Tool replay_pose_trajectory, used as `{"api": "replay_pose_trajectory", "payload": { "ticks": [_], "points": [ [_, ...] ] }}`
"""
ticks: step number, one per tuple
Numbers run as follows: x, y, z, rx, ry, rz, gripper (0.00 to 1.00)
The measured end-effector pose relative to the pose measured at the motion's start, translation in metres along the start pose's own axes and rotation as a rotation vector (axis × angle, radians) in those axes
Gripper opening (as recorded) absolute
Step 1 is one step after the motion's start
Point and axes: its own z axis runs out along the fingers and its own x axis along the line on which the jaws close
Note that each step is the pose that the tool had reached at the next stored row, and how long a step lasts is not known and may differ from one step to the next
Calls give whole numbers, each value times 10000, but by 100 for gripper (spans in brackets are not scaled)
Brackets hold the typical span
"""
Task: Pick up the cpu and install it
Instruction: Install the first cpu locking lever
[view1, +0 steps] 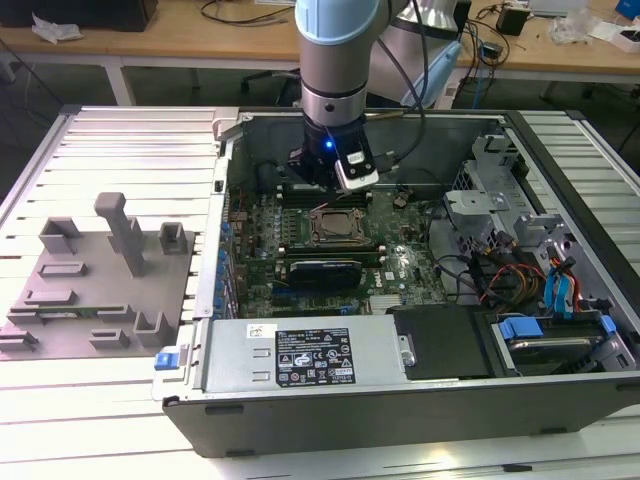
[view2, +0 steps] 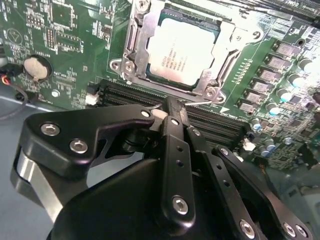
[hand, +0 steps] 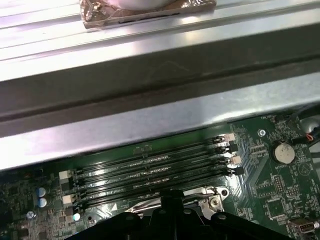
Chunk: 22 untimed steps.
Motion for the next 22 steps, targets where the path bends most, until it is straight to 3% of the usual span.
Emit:
{"api": "replay_pose_trajectory", "payload": {
  "ticks": [13, 18, 20, 22],
  "points": [
    [10, 75, 58, 85, -104, 537, 11],
    [-4, 101, 94, 233, -174, 732, 11],
    [-21, 110, 125, 355, -227, 861, 11],
    [-29, 114, 140, 419, -254, 924, 11]
  ]
}}
